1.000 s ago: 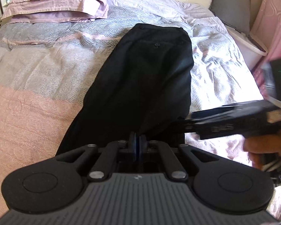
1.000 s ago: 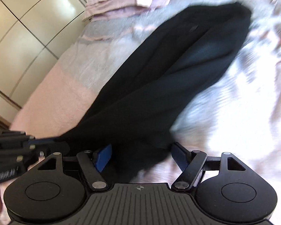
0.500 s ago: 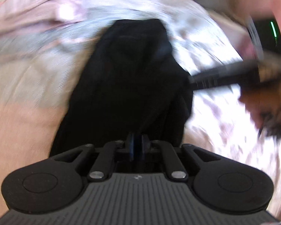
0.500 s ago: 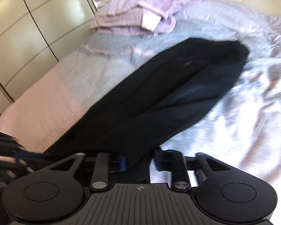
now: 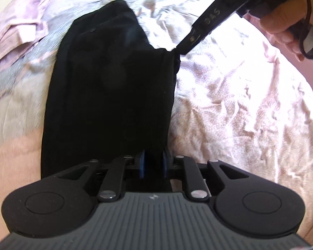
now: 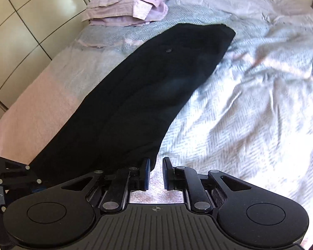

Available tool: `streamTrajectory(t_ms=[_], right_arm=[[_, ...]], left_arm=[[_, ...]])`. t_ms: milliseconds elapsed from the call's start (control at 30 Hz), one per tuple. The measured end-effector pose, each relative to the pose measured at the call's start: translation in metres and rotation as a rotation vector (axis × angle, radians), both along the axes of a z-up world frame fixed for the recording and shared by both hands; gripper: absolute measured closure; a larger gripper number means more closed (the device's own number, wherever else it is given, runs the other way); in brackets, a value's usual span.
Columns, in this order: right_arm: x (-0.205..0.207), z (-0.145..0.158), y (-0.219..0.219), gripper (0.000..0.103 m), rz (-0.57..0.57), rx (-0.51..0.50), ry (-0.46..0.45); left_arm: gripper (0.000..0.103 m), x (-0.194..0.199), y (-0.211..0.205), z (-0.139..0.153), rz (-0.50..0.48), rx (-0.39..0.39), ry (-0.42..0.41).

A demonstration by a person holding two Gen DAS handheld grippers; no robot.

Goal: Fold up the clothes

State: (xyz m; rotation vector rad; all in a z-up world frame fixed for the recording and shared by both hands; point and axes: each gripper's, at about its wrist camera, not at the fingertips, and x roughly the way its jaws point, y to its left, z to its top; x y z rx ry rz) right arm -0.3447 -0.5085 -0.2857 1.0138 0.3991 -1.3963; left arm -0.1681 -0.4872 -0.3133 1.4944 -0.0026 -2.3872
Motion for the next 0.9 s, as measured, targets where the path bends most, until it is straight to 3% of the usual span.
streamTrajectory(t_ms=[167, 267, 300, 333, 400, 500, 667, 767, 900], right_arm=[[0.005, 0.033, -0.005, 0.089, 0.073, -0.042, 0.042], [0.01, 0.047, -0.013, 0.084, 0.166, -0.074, 0.065], [0.016, 0.048, -0.021, 0.072, 0.22, -0.09, 0.081], [0.022, 0.049, -0.03, 0.053, 0.276, -0.106, 0.098], [0.041, 0.04, -0.066, 0.039, 0.389, -0.119, 0.114], [0.075, 0.016, -0.124, 0.039, 0.58, -0.108, 0.156], [0.151, -0.049, -0.225, 0.042, 0.838, 0.061, 0.338], [0.181, -0.07, -0.266, 0.043, 0.933, 0.001, 0.396], [0.183, -0.068, -0.289, 0.043, 0.91, -0.03, 0.32]], left_arm=[[0.085, 0.033, 0.001, 0.027, 0.101, 0.03, 0.073], [0.08, 0.053, -0.013, 0.028, 0.235, 0.019, 0.081], [0.079, 0.059, -0.021, 0.025, 0.291, 0.011, 0.073], [0.079, 0.065, -0.029, 0.021, 0.348, 0.003, 0.066], [0.079, 0.076, -0.049, 0.009, 0.467, 0.0, 0.052], [0.079, 0.093, -0.077, -0.015, 0.625, 0.01, 0.03], [0.079, 0.12, -0.109, -0.05, 0.78, 0.0, 0.009], [0.087, 0.129, -0.121, -0.059, 0.813, -0.019, 0.008], [0.091, 0.136, -0.123, -0.052, 0.856, -0.024, 0.021]])
